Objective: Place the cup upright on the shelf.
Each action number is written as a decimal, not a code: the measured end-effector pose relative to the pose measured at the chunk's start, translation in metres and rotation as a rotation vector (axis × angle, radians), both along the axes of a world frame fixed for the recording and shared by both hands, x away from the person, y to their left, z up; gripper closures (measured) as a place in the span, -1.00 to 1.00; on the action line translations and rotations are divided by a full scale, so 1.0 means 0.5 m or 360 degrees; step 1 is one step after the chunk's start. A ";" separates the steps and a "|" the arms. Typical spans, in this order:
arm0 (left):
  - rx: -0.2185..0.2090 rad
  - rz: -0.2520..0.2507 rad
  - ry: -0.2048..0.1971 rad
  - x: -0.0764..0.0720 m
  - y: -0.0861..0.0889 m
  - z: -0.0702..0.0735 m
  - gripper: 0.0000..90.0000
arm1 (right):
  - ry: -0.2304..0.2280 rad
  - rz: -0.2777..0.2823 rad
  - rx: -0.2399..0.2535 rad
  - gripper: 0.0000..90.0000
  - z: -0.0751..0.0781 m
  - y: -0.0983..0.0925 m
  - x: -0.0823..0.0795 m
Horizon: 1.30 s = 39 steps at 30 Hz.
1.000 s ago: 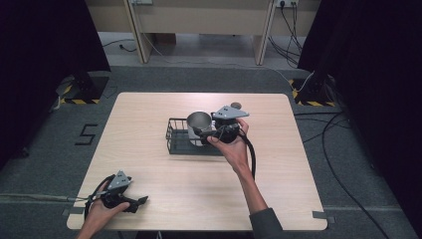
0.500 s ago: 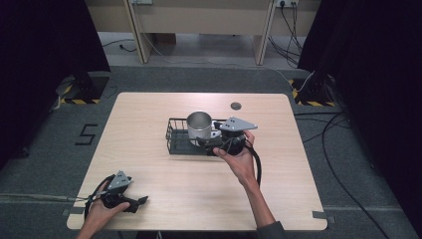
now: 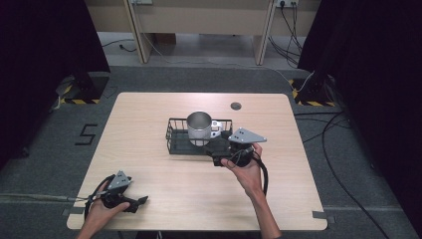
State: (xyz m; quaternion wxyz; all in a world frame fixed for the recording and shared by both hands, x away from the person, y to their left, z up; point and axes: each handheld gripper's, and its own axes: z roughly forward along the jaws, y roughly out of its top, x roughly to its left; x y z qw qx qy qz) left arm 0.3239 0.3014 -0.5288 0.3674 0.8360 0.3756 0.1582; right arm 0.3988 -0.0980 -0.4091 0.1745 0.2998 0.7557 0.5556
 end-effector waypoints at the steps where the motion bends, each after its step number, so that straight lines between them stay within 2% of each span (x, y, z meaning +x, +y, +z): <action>1: 0.0001 0.0001 0.0000 0.000 0.000 0.000 -1.00 | 0.0007 0.0001 0.0006 -0.60 -0.002 -0.002 -0.003; 7: 0.0000 0.0000 0.0001 0.000 0.000 0.000 -1.00 | -0.0001 -0.0007 -0.0011 -0.60 -0.007 -0.011 -0.014; 16: 0.0001 0.0000 0.0002 0.000 0.000 0.000 -1.00 | 0.0001 -0.0010 0.0013 -0.60 -0.020 -0.027 -0.040; 17: 0.0001 0.0000 0.0001 0.000 0.000 0.000 -1.00 | 0.0009 -0.0013 0.0035 -0.60 -0.026 -0.031 -0.047; 23: 0.0001 0.0000 0.0001 0.000 0.000 0.000 -1.00 | -0.0003 -0.0031 0.0051 -0.60 -0.043 -0.039 -0.068; 27: 0.0001 0.0000 0.0001 0.000 0.000 0.000 -1.00 | -0.0003 -0.0043 0.0120 -0.60 -0.065 -0.046 -0.086; 29: 0.0001 0.0000 0.0001 0.000 0.000 0.000 -1.00 | 0.0024 -0.0038 0.0075 -0.60 -0.074 -0.046 -0.087; 33: 0.0001 0.0000 0.0001 0.000 0.000 0.000 -1.00 | 0.0038 -0.0048 0.0068 -0.61 -0.086 -0.048 -0.090; 39: 0.0001 -0.0001 0.0001 0.000 0.000 0.000 -1.00 | 0.0034 -0.0037 0.0051 -0.61 -0.086 -0.046 -0.099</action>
